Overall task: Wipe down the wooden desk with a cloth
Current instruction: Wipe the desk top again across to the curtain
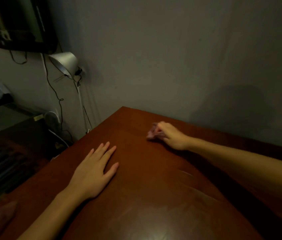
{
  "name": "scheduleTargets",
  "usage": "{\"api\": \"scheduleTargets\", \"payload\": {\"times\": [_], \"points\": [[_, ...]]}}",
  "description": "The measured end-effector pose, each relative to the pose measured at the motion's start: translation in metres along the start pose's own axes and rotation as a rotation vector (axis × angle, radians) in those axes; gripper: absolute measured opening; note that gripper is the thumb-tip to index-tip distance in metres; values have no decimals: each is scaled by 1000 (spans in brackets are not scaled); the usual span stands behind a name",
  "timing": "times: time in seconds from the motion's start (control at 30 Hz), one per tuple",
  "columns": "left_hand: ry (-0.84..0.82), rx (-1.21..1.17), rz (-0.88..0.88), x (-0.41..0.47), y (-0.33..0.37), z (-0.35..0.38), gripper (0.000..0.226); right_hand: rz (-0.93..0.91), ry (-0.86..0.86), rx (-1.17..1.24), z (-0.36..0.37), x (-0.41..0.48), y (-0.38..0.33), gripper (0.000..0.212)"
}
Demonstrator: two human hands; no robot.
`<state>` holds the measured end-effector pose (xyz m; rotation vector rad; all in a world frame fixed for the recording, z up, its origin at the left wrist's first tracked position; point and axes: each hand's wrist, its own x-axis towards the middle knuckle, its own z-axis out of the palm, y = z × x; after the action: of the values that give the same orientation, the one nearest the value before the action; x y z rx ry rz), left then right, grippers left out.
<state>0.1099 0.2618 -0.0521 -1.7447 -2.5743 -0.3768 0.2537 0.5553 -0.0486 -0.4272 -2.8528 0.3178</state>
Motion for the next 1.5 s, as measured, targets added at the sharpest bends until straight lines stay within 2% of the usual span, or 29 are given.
{"api": "scheduleTargets", "payload": {"times": [0.1,0.17,0.23,0.33,0.4,0.47,0.53,0.63,0.67,0.7,0.77,0.87,0.93,0.97,1.0,1.1,1.17,1.23,1.33,1.4,1.43,1.5], "points": [[7,-19,-11,1,1,-1,107,314,99,-62,-25,2,68,19],[8,-39,-18,2,3,-4,107,406,123,-138,-25,28,76,16],[1,-60,-31,1,3,-7,102,459,134,-180,-17,56,56,23],[2,-58,-21,1,2,-7,105,340,131,-163,-3,72,10,28],[9,-50,-21,0,0,-5,107,144,74,-86,6,45,-13,23],[21,-45,-15,2,-2,-2,108,-51,-16,-27,5,8,-7,15],[28,-37,-10,2,-2,0,107,-5,30,22,-11,-7,31,4],[18,-48,-13,3,0,-3,91,317,117,-48,-25,9,66,8],[16,-52,-13,3,1,-4,84,393,136,-88,-22,25,63,7],[15,-56,-11,2,2,-5,77,422,153,-127,-17,42,48,14],[19,-64,-8,2,2,-5,63,349,143,-113,-3,63,-4,24],[51,-55,-29,-1,1,-2,58,14,-5,-37,20,34,-70,17],[86,-42,-44,-2,1,0,57,-182,-91,41,12,-11,-73,16],[97,-43,-44,-2,1,0,56,-190,-85,53,2,-25,-58,15],[101,-48,-39,-1,1,1,54,-121,-49,50,-9,-31,-37,15],[103,-65,-25,-1,2,-2,53,249,104,-8,-29,-16,24,8],[102,-72,-25,-1,1,-4,52,387,143,-68,-21,16,24,12],[108,-81,-33,-1,2,-3,52,351,158,-82,-4,40,-13,19],[108,-77,-39,-2,1,-1,51,55,23,-48,16,19,-77,14],[117,-76,-44,-2,0,-1,51,-145,-69,-2,10,-20,-81,14],[121,-76,-48,-3,0,-1,52,-140,-68,6,1,-30,-66,16],[124,-75,-52,-4,2,-3,52,55,31,-12,-18,-33,-16,17]]}}
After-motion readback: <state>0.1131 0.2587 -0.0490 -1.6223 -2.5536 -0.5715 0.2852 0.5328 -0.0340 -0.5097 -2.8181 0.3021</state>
